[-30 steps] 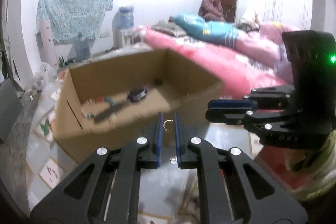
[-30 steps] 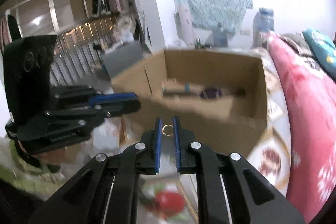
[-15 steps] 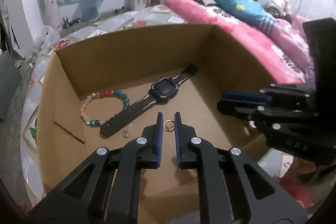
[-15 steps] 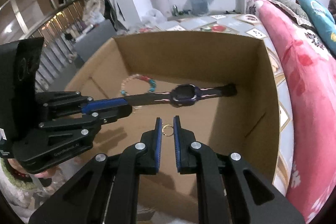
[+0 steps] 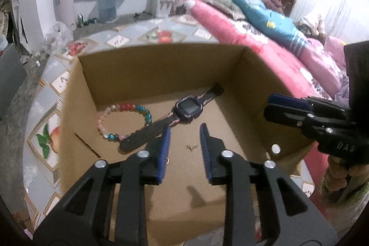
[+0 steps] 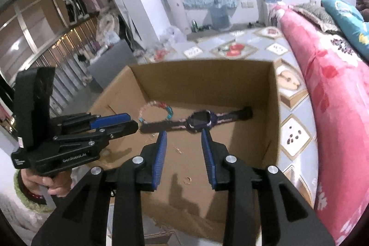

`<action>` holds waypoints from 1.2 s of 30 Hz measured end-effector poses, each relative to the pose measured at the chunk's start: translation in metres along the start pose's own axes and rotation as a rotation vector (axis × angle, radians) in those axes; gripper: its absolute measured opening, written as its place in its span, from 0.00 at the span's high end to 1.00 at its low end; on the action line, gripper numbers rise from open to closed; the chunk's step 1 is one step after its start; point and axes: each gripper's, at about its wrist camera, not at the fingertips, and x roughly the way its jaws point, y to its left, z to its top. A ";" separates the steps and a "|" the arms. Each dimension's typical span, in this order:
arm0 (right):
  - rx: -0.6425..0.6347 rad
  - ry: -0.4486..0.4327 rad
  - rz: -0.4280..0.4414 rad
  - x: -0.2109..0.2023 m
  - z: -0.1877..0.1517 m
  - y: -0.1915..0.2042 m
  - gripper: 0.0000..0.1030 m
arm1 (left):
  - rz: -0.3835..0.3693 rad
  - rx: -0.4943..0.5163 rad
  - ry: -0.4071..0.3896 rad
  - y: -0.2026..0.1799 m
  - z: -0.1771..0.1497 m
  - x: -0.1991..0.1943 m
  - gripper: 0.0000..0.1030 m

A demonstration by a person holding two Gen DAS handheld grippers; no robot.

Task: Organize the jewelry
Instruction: 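Carry the gold ring over the box and open the left tool, then withdraw the left tool from the box back over the table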

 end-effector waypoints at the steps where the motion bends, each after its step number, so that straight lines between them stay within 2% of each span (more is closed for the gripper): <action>1: 0.000 -0.025 0.008 -0.010 -0.001 0.002 0.70 | 0.002 0.000 -0.022 -0.002 -0.001 -0.010 0.68; 3: -0.005 -0.078 0.028 -0.033 -0.006 0.006 0.70 | -0.003 0.006 -0.052 -0.005 -0.004 -0.026 0.64; 7: -0.036 -0.161 0.057 -0.075 -0.028 0.016 0.69 | -0.010 0.014 -0.125 -0.011 -0.021 -0.065 0.46; 9: -0.056 -0.199 0.058 -0.097 -0.045 0.020 0.65 | -0.014 0.016 -0.158 -0.013 -0.035 -0.084 0.39; 11: -0.057 -0.213 0.069 -0.109 -0.062 0.021 0.64 | -0.015 0.018 -0.174 -0.014 -0.052 -0.098 0.30; 14: -0.035 -0.194 0.080 -0.118 -0.089 0.019 0.64 | -0.017 0.014 -0.154 -0.018 -0.081 -0.105 0.23; 21: 0.070 -0.019 0.083 -0.077 -0.140 0.009 0.64 | 0.017 0.047 -0.027 -0.040 -0.138 -0.074 0.21; 24: 0.061 0.031 0.069 -0.054 -0.148 0.011 0.64 | 0.027 0.073 0.010 -0.051 -0.154 -0.055 0.21; 27: 0.051 0.073 0.058 -0.035 -0.150 0.012 0.64 | 0.081 0.122 0.032 -0.061 -0.163 -0.037 0.21; 29: 0.032 0.109 0.020 -0.022 -0.150 0.014 0.64 | 0.111 0.154 0.040 -0.066 -0.167 -0.028 0.21; 33: -0.014 0.144 0.017 -0.003 -0.148 0.023 0.64 | 0.127 0.200 0.050 -0.073 -0.171 -0.016 0.21; 36: -0.140 0.151 -0.016 0.008 -0.148 0.036 0.65 | 0.112 0.200 0.062 -0.074 -0.173 -0.010 0.21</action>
